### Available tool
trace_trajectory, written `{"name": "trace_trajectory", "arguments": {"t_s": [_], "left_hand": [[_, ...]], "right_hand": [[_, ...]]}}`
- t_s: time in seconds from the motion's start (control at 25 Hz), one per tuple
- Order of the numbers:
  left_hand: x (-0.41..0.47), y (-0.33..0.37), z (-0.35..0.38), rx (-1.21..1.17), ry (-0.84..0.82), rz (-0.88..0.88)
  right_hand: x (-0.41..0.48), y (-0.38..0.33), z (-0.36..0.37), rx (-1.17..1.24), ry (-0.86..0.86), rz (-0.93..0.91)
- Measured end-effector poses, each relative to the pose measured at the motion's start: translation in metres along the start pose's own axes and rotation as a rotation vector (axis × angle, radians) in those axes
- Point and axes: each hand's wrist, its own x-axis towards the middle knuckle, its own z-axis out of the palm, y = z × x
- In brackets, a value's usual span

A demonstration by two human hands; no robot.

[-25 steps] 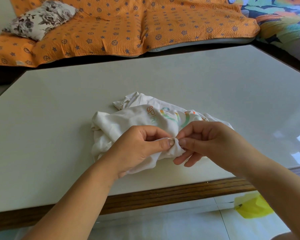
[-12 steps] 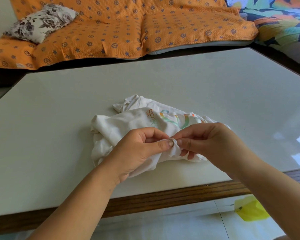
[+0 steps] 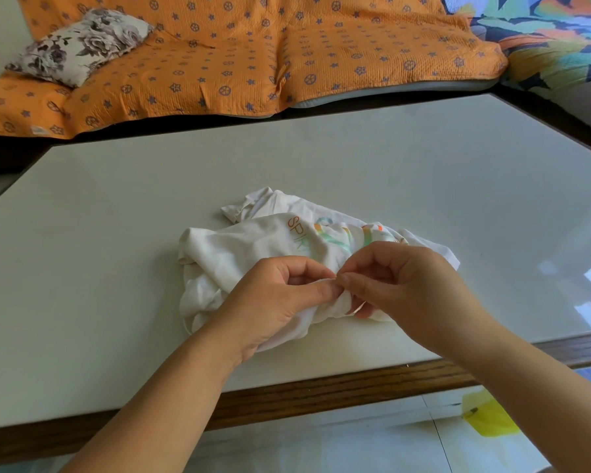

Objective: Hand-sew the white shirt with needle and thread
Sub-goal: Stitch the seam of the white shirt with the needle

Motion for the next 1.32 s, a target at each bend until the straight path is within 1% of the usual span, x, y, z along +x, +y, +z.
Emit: {"name": "trace_trajectory", "arguments": {"t_s": [0.16, 0.24, 0.28, 0.32, 0.44, 0.48, 0.56, 0.6, 0.68, 0.8, 0.96, 1.04, 1.08, 1.12, 1.16, 1.24, 1.32], "left_hand": [[-0.002, 0.004, 0.001, -0.04, -0.008, 0.02], [-0.002, 0.007, 0.002, -0.048, -0.004, 0.025], [-0.002, 0.007, 0.003, -0.036, 0.001, 0.021], [-0.002, 0.007, 0.004, -0.026, 0.006, 0.013], [-0.002, 0.006, 0.003, -0.042, 0.018, -0.016], [-0.002, 0.006, 0.003, -0.044, 0.015, -0.021], [-0.002, 0.006, 0.003, -0.025, 0.007, -0.027], [-0.002, 0.006, 0.003, -0.016, 0.002, -0.029], [-0.002, 0.006, 0.002, 0.0, -0.007, -0.034], [-0.004, 0.007, 0.001, 0.037, -0.016, -0.037], [-0.005, 0.009, 0.0, 0.077, -0.036, -0.047], [-0.005, 0.01, -0.001, 0.101, -0.039, -0.053], [-0.006, 0.01, -0.002, 0.105, -0.04, -0.054], [-0.006, 0.01, -0.002, 0.105, -0.041, -0.054], [-0.007, 0.01, -0.001, 0.103, -0.042, -0.054], [-0.007, 0.011, -0.001, 0.092, -0.045, -0.053], [-0.007, 0.012, -0.001, 0.087, -0.041, -0.048]], "right_hand": [[0.001, 0.002, 0.002, -0.111, 0.092, -0.057], [0.003, 0.001, 0.004, -0.09, 0.158, -0.074], [0.005, 0.001, 0.003, 0.001, 0.177, -0.06], [0.009, -0.001, 0.001, 0.16, 0.18, -0.027], [0.017, -0.007, -0.014, 0.792, 0.082, 0.135], [0.019, -0.008, -0.02, 0.937, 0.064, 0.177], [0.025, -0.004, -0.028, 1.093, 0.084, 0.192], [0.028, -0.001, -0.031, 1.109, 0.121, 0.164], [0.036, 0.006, -0.038, 1.005, 0.264, 0.068], [0.044, 0.013, -0.05, 0.665, 0.513, -0.071], [0.047, 0.022, -0.06, 0.298, 0.706, -0.211], [0.046, 0.023, -0.061, 0.068, 0.756, -0.235], [0.045, 0.022, -0.059, -0.066, 0.711, -0.218], [0.043, 0.022, -0.056, -0.177, 0.609, -0.192], [0.04, 0.022, -0.051, -0.272, 0.467, -0.179], [0.032, 0.018, -0.04, -0.439, 0.181, -0.214], [0.025, 0.011, -0.035, -0.509, -0.028, -0.246]]}}
